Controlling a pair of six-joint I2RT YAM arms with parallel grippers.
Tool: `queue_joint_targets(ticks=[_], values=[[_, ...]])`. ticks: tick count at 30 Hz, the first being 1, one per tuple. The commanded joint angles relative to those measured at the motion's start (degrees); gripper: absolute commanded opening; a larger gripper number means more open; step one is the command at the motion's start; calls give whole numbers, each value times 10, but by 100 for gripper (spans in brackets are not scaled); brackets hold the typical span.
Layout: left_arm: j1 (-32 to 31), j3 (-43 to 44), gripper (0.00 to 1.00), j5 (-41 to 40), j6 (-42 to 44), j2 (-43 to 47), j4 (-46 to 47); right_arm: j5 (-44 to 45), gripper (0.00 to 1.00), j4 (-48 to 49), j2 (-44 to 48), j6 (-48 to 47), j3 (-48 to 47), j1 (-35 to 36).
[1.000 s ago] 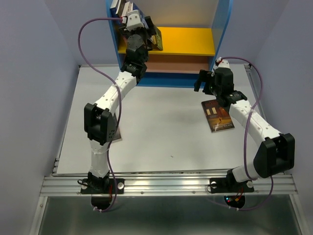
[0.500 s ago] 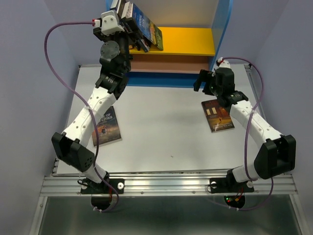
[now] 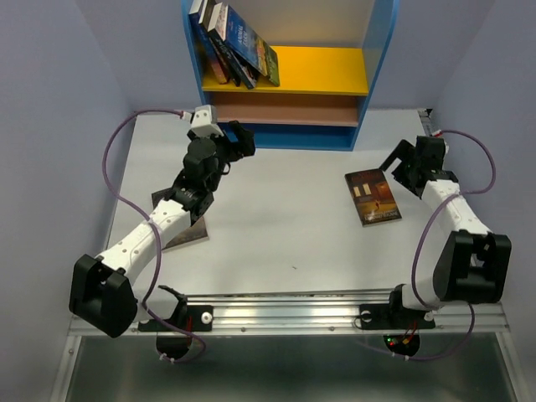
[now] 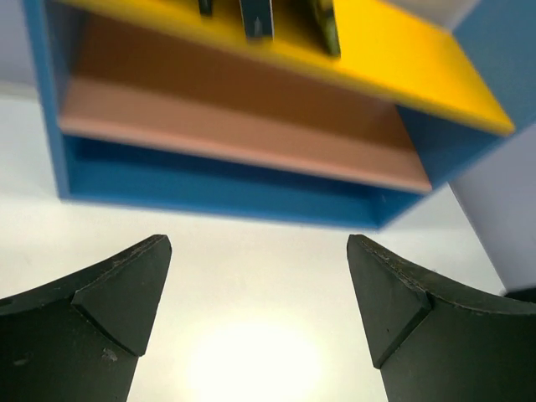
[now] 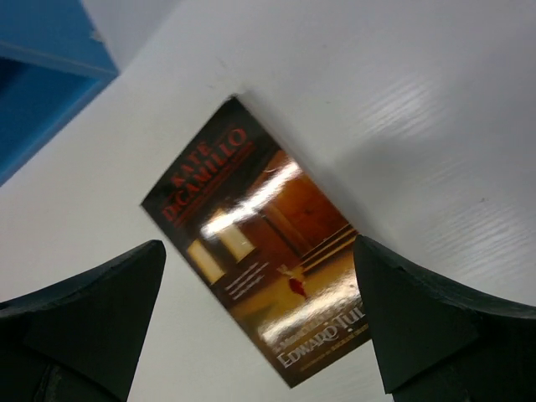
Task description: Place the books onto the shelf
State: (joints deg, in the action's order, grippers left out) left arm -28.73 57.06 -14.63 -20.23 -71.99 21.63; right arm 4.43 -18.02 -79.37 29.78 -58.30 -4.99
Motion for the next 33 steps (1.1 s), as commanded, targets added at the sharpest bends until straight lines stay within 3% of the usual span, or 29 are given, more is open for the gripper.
queue_joint_targets(ticks=[1, 7, 11, 14, 19, 24, 29, 33], values=[[-4, -55, 99, 98, -104, 3, 19, -37, 100, -6, -69, 6, -14, -38], [-6, -68, 99, 143, -129, -68, 9, 12, 100, 40, -177, -74, -47, -38], [-8, -68, 99, 189, -134, -116, 27, -52, 100, 43, -238, -95, -46, -38], [-10, -63, 99, 217, -134, -148, 41, -142, 100, 69, -246, -100, -16, -38], [-13, -51, 99, 260, -142, -195, 54, -203, 100, 110, -225, -105, 25, -15], [-16, -40, 99, 291, -155, -245, 84, -187, 100, 117, -215, -134, 35, 62], [-25, -30, 99, 306, -167, -276, 99, -187, 100, 126, -208, -98, 54, 128], [-32, -32, 99, 320, -177, -301, 101, -183, 100, 128, -203, 5, 61, 176]])
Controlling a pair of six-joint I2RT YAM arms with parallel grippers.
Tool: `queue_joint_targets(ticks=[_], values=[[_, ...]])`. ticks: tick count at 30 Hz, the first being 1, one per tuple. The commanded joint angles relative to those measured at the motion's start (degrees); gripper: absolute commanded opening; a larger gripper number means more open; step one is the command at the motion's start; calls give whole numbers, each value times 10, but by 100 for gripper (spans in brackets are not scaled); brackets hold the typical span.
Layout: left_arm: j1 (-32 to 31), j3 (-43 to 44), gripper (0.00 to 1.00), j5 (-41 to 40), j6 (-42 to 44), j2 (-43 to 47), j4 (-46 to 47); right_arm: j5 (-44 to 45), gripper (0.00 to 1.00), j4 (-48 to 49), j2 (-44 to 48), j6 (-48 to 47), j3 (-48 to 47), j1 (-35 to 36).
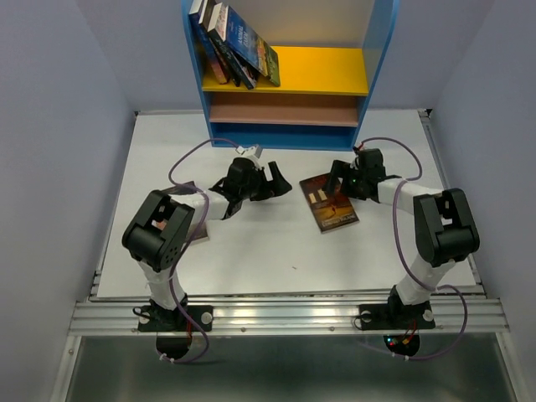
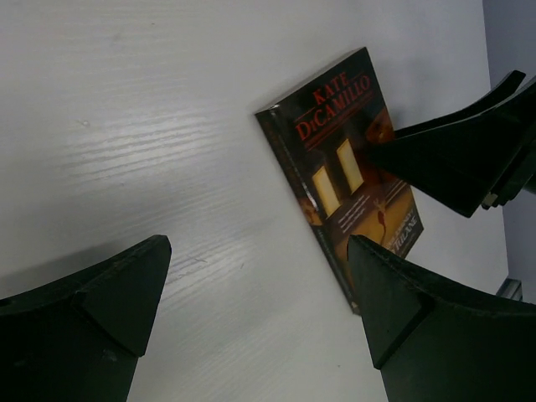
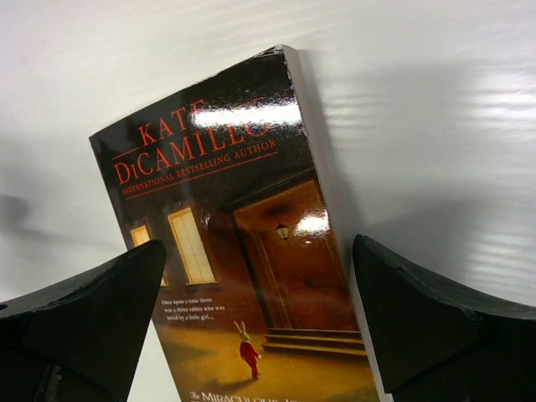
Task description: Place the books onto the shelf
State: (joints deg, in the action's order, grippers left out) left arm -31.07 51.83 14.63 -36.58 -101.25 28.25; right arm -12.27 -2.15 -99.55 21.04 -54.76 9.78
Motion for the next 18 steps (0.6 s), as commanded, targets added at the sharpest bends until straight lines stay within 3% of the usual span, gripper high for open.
queue_joint_targets(ticks=[1, 7, 12, 17, 18], values=[[-13, 18, 99, 33, -17, -12, 35, -16, 100, -30, 1, 105, 27, 35], [-24, -23, 99, 33, -43, -18, 37, -48, 100, -27, 22, 164, 40, 61], [-36, -36, 95, 54, -49, -33, 49, -125, 100, -1, 28, 175, 44, 72], [-42, -25, 70, 64, -67, -63, 47, -204, 100, 39, 37, 184, 34, 72], [-41, -25, 62, 62, -69, -64, 46, -216, 99, 47, 41, 187, 30, 72]])
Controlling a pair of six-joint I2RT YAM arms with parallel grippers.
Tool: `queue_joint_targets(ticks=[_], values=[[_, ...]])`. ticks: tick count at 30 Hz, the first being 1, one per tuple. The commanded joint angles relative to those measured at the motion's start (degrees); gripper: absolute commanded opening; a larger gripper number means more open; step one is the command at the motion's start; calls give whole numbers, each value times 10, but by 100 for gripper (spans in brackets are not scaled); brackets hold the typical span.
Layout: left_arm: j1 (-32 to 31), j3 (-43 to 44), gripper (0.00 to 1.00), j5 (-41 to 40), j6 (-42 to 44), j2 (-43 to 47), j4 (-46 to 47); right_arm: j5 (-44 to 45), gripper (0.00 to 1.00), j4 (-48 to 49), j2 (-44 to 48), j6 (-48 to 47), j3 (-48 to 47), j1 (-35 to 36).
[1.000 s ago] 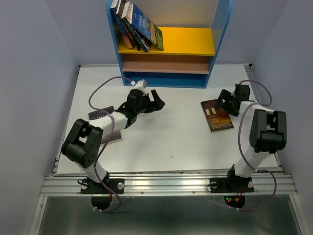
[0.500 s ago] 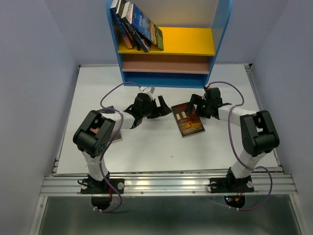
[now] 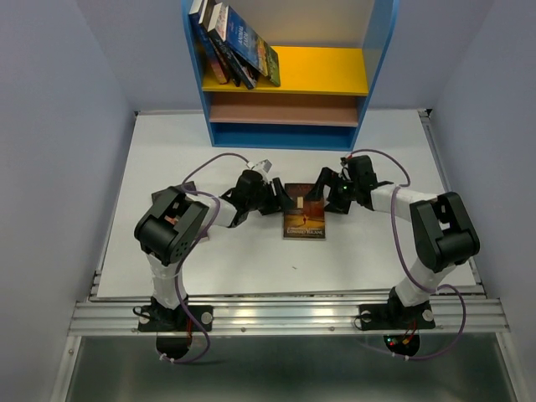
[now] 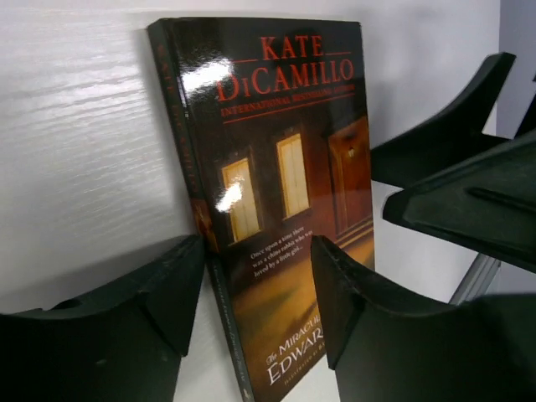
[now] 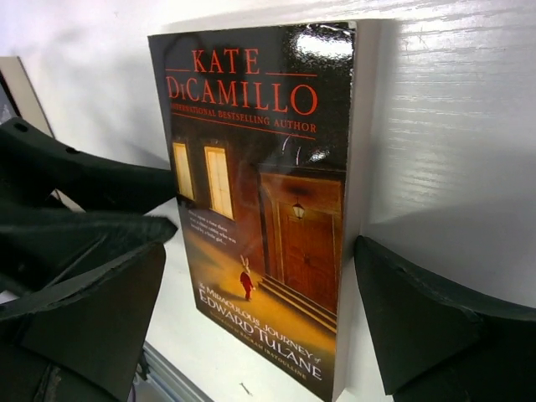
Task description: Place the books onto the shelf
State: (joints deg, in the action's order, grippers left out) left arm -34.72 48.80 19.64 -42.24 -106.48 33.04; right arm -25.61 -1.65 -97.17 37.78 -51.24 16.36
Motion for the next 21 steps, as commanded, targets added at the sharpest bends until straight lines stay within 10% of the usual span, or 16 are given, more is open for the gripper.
queue_joint_targets(ticks=[1, 8, 21], values=[[-4, 8, 58, 10, -14, -15, -5, -104, 98, 56, 24, 26, -12, 6], [-4, 28, 26, 8, -5, -25, -31, -145, 92, 114, 63, 48, -25, 6], [-3, 47, 25, -13, 17, -22, -73, -89, 84, 46, 35, 26, -34, 11]])
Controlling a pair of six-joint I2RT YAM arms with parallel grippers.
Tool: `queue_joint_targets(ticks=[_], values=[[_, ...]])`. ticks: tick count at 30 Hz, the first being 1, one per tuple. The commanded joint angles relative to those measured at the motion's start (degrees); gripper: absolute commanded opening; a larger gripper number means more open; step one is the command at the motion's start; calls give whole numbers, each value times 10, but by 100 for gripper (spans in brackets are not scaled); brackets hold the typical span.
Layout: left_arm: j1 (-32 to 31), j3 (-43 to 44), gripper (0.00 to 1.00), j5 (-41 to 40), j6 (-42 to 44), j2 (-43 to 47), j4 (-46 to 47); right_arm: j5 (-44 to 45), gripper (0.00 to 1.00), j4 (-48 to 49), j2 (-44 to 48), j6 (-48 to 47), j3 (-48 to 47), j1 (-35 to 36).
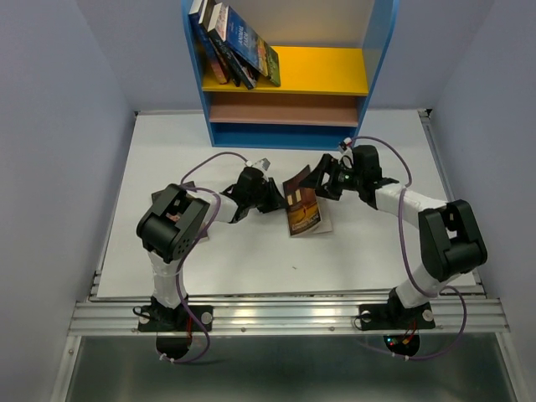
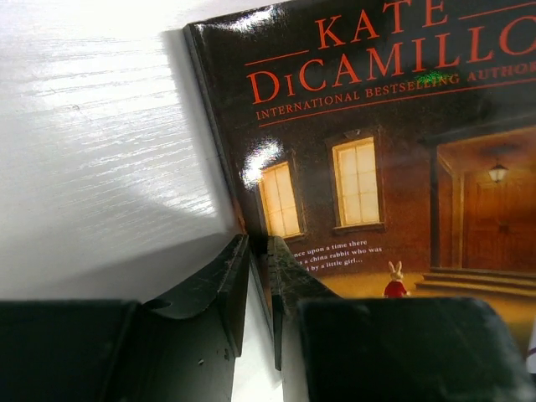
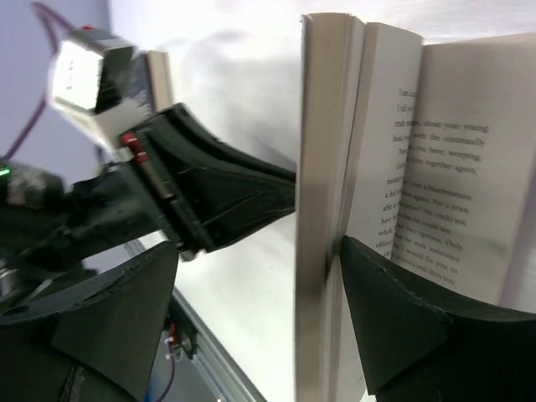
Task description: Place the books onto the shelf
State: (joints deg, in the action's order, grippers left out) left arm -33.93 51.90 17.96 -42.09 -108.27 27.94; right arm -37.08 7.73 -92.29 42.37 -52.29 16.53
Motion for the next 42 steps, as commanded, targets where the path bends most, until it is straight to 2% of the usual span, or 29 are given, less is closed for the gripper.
queue_joint_targets(ticks=[1, 4, 5, 7, 8, 11, 13, 14, 15, 17, 19, 21, 22, 26, 30, 41, 42], values=[[-11, 16, 25, 3, 17, -3, -24, 46, 83, -67, -15, -39, -28, 10], [-10, 15, 25, 0, 17, 0, -27, 81, 68, -110, -19, -54, -37, 10], [-9, 16, 25, 0, 17, 0, -27, 81, 57, -110, -21, -54, -37, 10], [-8, 18, 25, 0, 18, 0, -28, 83, 44, -110, -20, -53, -40, 10], [-7, 18, 25, 0, 18, 1, -29, 86, 33, -110, -18, -53, -40, 10], [-3, 16, 28, 1, 19, 12, -28, 106, 21, -110, 0, -62, -42, 10], [1, 12, 35, 6, 19, 24, -20, 124, 14, -111, 15, -73, -44, 10], [2, 4, 39, 13, 20, 31, -13, 127, 1, -110, 18, -76, -45, 10], [4, -1, 49, 16, 20, 49, 0, 130, 1, -111, 21, -79, -47, 10], [5, -12, 62, 16, 23, 75, 8, 114, 1, -105, 27, -90, -53, 10], [12, -20, 81, 23, 27, 91, 12, 100, 1, -103, 33, -98, -62, 10], [19, -26, 91, 32, 32, 117, 20, 85, 1, -93, 40, -106, -72, 10], [26, -36, 99, 47, 33, 141, 37, 75, 1, -86, 52, -112, -78, 10], [41, -65, 99, 67, 39, 188, 71, 41, 1, -55, 83, -121, -91, 3], [55, -81, 99, 121, 49, 225, 126, -17, 1, -31, 114, -113, -112, 3], [67, -63, 99, 186, 74, 258, 225, -117, 1, 51, 115, -59, -138, -2], [67, -62, 95, 188, 75, 263, 234, -120, 1, 53, 114, -60, -139, -2]])
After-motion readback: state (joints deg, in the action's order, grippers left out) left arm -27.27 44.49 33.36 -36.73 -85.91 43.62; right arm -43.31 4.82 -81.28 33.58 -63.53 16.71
